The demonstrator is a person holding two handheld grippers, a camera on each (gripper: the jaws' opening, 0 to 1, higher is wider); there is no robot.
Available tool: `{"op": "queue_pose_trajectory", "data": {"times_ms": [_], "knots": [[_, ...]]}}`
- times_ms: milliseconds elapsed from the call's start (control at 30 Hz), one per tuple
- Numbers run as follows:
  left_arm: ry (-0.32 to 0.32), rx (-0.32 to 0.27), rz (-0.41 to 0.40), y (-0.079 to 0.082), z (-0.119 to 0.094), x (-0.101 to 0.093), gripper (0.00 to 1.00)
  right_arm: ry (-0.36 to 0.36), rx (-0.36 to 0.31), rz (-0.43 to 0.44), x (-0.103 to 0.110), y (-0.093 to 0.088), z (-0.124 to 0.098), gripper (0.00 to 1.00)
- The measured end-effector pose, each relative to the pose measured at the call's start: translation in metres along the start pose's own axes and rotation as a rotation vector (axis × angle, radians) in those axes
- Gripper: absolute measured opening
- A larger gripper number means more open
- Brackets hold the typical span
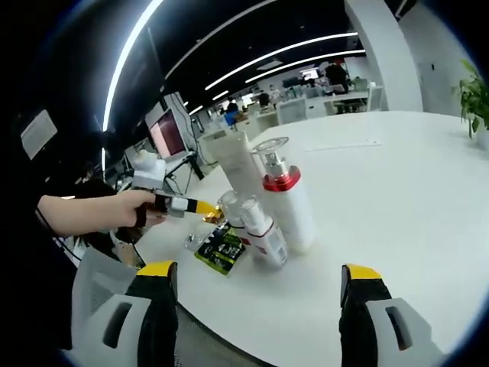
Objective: Arrange the skincare products in the storage area until every visible bottle or jar stands upright without overlapping.
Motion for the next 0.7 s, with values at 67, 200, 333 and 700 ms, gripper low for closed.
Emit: {"op": "queue_pose_trajectory", "data": {"times_ms": [67,200,333,700], "knots": [[-0.019,-0.012,-0.004,0.003,-0.002,-0.002,0.61,-0.001,0.001,-0.002,0.0,0.0,0.0,0.93],[-0.052,-0.068,-0.001,0.007,-0.012,-0.005,0.66,0.0,0.006,-0.014,0.001,-0.001,0.0,0.93],[-0.089,-0.123,0.01,0.011,-0.026,-0.008,0.71,0.001,0.01,-0.03,0.002,-0.002,0.001,0.93],[-0.205,-0.206,0.073,-0.002,-0.062,-0.025,0.85,0.01,-0.003,-0.058,0.007,0.0,-0.002,0.93]]}}
Point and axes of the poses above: the point that each gripper's makers call its tool centre point, and the gripper's own axes: z roughly forward along the fingers, x roughly to its left, y roughly out of its top, the point moved 2 cm from there along -z, roughly backward along the fingers, and after that the axes turned 7 degrees about -y, right-handed, at the moved point
